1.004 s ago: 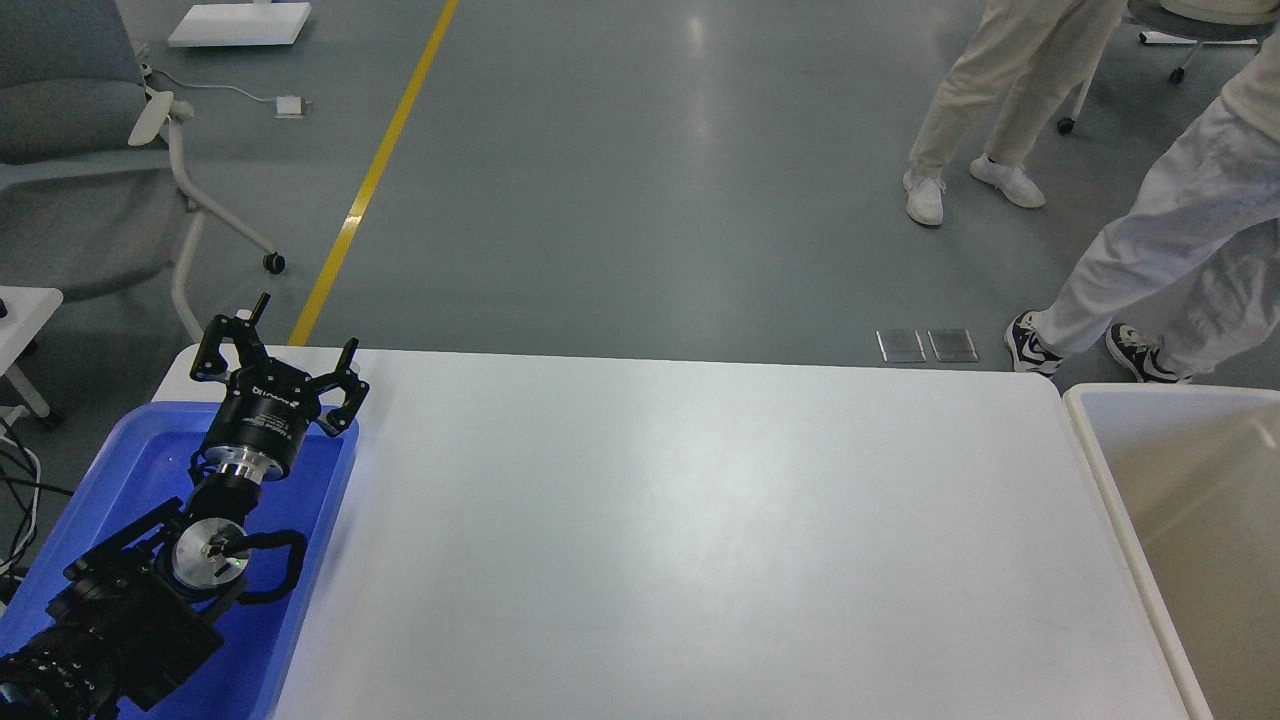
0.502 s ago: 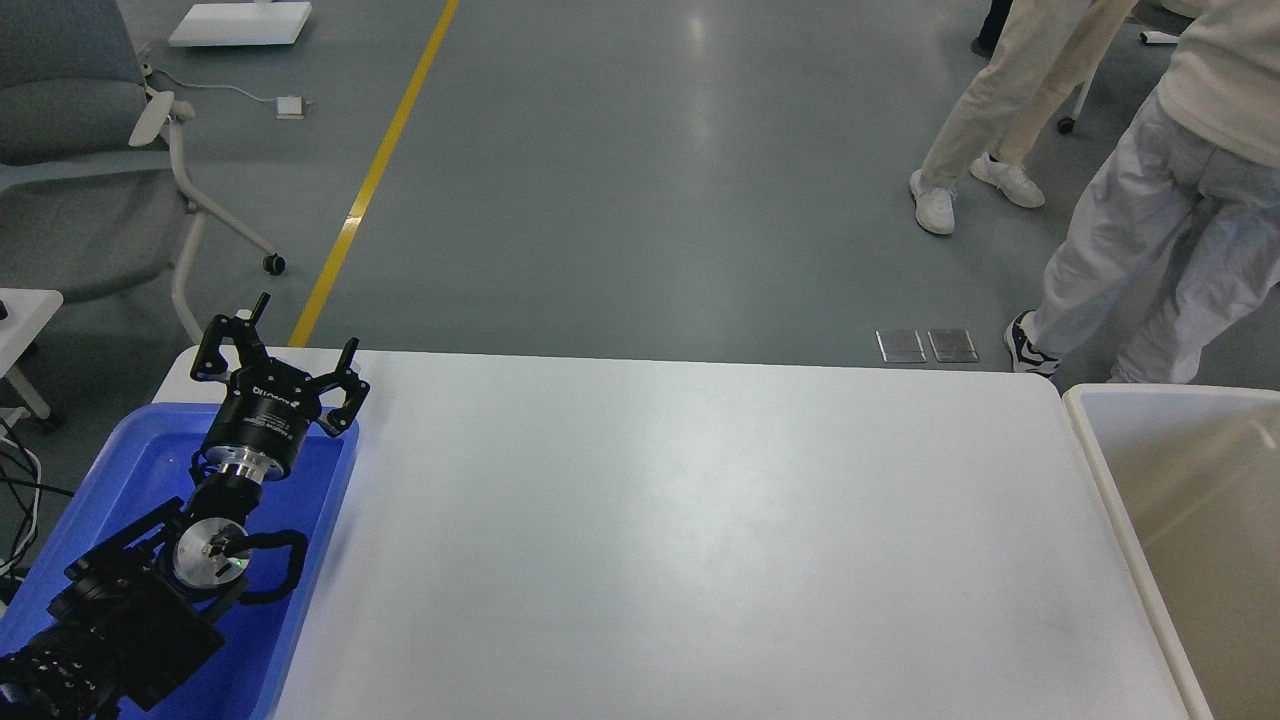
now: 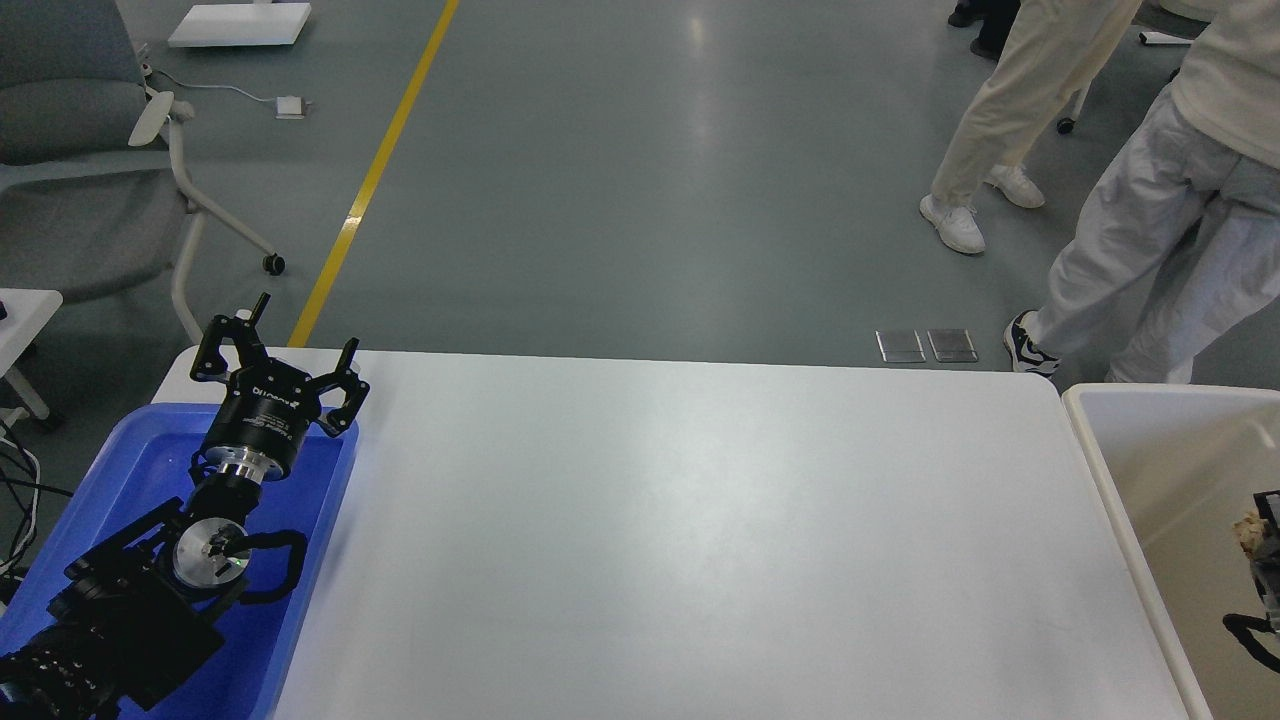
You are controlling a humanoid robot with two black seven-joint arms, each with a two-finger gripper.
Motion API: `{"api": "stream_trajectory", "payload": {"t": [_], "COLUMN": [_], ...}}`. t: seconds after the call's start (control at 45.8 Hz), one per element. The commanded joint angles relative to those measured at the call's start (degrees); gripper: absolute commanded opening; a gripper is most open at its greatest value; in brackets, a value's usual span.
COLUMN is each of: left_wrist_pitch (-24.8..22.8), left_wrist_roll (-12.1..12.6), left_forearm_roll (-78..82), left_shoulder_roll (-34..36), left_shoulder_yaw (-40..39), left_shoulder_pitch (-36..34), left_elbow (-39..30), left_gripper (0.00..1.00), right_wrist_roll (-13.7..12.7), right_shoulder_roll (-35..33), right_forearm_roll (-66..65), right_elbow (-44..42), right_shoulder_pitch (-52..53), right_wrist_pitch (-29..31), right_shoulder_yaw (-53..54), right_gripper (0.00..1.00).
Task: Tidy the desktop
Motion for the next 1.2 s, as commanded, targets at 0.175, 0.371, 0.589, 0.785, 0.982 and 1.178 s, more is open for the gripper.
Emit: {"api": "stream_trajectory", "payload": {"t": [0.175,0.371,0.589,0.785,0.982,1.178], "left_wrist_pitch": [0.0,0.0,0.0,0.0,0.0,0.0], "left_wrist_roll": [0.0,0.0,0.0,0.0,0.0,0.0], "left_forearm_roll": [0.0,0.0,0.0,0.0,0.0,0.0], "left_shoulder_roll": [0.0,0.0,0.0,0.0,-0.1,0.0], "left_shoulder_yaw": [0.0,0.0,0.0,0.0,0.0,0.0], "left_shoulder_pitch": [0.0,0.0,-0.1,0.0,0.0,0.0], "left_elbow": [0.0,0.0,0.0,0.0,0.0,0.0], "left_gripper": [1.00,1.00,1.00,1.00,1.00,1.00], "right_wrist_roll": [0.0,0.0,0.0,0.3,0.6,3.7], "right_shoulder_roll": [0.2,0.2,-1.8,-10.7,-13.5,-14.2], "right_forearm_roll": [0.5,0.5,0.5,0.5,-0.6,-0.7], "right_elbow": [0.1,0.2,2.6,17.9,31.9,38.3], "right_shoulder_pitch": [-0.3,0.0,1.9,4.3,3.4,3.7], "right_wrist_pitch": [-0.1,0.3,0.6,0.6,0.8,1.0], "right_shoulder_yaw": [-0.4,-0.4,1.2,14.8,36.1,41.4], "right_gripper": [0.84,0.99,0.99,0.99,1.00,1.00]}}
